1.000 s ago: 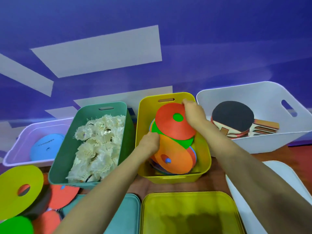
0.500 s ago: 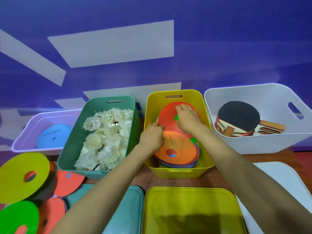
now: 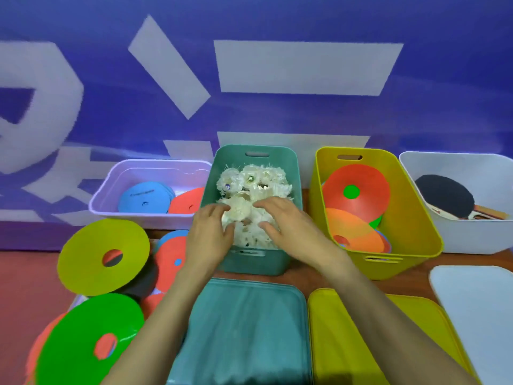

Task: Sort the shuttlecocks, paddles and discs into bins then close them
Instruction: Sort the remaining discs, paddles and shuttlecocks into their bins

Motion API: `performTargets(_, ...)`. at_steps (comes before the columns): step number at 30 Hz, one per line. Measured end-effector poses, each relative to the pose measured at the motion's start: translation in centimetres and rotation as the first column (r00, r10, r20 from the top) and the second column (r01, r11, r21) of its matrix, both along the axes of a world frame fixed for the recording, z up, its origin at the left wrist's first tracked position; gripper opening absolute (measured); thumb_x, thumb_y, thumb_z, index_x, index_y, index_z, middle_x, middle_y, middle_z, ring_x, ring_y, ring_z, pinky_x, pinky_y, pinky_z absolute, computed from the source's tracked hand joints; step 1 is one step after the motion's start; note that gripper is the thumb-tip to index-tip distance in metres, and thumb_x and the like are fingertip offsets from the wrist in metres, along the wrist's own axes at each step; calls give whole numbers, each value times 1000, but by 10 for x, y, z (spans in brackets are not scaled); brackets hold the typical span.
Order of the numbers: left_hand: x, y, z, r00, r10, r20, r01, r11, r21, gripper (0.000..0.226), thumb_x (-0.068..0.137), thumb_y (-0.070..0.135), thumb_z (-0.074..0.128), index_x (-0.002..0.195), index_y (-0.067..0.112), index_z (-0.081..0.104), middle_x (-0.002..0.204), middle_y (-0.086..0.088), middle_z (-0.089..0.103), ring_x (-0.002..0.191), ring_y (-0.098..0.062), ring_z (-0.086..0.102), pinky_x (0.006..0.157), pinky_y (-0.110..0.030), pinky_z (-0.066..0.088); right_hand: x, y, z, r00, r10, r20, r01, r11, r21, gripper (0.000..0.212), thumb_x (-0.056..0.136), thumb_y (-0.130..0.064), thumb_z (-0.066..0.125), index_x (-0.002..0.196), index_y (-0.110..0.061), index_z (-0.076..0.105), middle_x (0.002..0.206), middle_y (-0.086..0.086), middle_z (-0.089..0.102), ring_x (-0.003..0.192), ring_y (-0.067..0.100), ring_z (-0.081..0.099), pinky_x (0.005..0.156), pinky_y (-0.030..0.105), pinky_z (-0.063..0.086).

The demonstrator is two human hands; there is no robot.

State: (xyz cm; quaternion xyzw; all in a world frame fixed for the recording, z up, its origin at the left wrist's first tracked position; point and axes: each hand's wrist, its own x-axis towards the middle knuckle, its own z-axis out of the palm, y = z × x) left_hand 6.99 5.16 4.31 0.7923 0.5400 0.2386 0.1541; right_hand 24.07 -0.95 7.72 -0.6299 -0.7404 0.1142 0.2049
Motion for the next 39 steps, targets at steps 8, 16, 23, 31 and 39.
performTargets(8, -192, 25, -42, 990, 137, -37, -141, 982, -125, 35, 79, 14, 67, 114, 12, 63, 117, -12, 60, 110, -32, 54, 95, -39, 42, -165, 34, -38, 995, 96, -3, -96, 989, -117, 43, 92, -21, 54, 134, -15, 47, 132, 4, 50, 120, 22, 46, 103, 33, 36)
performTargets(16, -290, 34, -80, 923, 385, 15, -366, 889, -274, 62, 73, -4, 65, 131, -5, 41, 135, -28, 35, 127, -44, 32, 105, -44, 27, -268, 81, -98, 991, -76, -109, 14, 876, -483, 65, 87, -19, 62, 142, -10, 28, 140, 17, 37, 128, 32, 39, 103, 35, 33)
performTargets(23, -311, 63, -97, 785, 587, 198, -426, 744, -515, 61, 75, -17, 42, 133, -11, 22, 121, -34, 42, 111, -44, 43, 80, -42, 35, -298, 123, -135, 900, -379, -215, 201, 799, -566, 61, 86, -10, 61, 138, -5, 30, 135, 21, 44, 125, 35, 42, 95, 35, 36)
performTargets(31, -325, 79, -107, 648, 719, 252, -412, 609, -678, 38, 78, -2, 51, 115, 4, 44, 96, -17, 59, 96, -38, 59, 81, -48, 48, -296, 136, -149, 818, -505, -277, 298, 783, -546, 40, 82, 0, 59, 121, -4, 48, 111, 17, 63, 103, 32, 58, 79, 32, 42)
performTargets(39, -324, 81, -99, 631, 717, 297, -269, 561, -783, 39, 80, -13, 59, 106, 6, 37, 100, -14, 48, 74, -26, 55, 73, -50, 55, -282, 122, -123, 788, -507, -350, 342, 833, -436, 31, 84, -6, 60, 113, -5, 49, 79, 5, 63, 92, 32, 61, 74, 35, 43)
